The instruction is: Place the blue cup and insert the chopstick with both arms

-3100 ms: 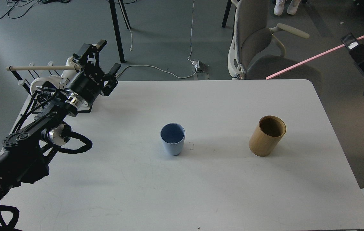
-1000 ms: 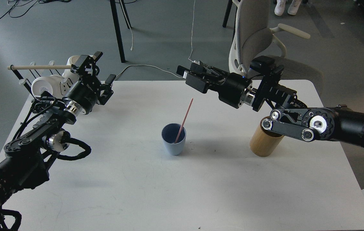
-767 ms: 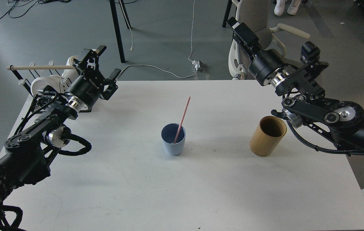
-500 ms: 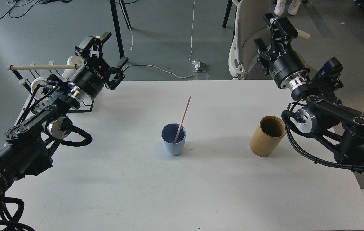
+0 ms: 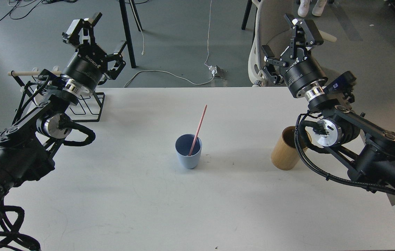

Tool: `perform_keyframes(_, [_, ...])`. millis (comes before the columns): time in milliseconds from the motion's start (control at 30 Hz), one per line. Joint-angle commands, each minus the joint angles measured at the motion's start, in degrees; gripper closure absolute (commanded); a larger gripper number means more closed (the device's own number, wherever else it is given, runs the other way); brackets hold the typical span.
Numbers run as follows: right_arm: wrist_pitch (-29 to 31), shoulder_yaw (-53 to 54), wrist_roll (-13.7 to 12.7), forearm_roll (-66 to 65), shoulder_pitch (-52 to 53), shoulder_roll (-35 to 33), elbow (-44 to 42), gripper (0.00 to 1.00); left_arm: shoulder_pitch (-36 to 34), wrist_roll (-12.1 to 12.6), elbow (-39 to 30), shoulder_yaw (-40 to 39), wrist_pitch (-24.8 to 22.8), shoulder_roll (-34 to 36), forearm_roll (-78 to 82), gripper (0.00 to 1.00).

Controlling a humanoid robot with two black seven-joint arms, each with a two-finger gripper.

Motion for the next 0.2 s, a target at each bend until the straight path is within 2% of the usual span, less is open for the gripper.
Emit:
perform_keyframes(0, [0.0, 1.3, 0.0, -0.1, 0.0, 0.5, 0.6, 0.01, 0.1, 0.0, 0.0, 0.5, 0.0, -0.2, -0.1, 0.06])
perform_keyframes(167, [0.0, 0.6, 0.0, -0.1, 0.4, 0.4, 0.0, 0.01, 0.3, 0.0, 0.0, 0.2, 0.0, 0.4, -0.2, 0.06])
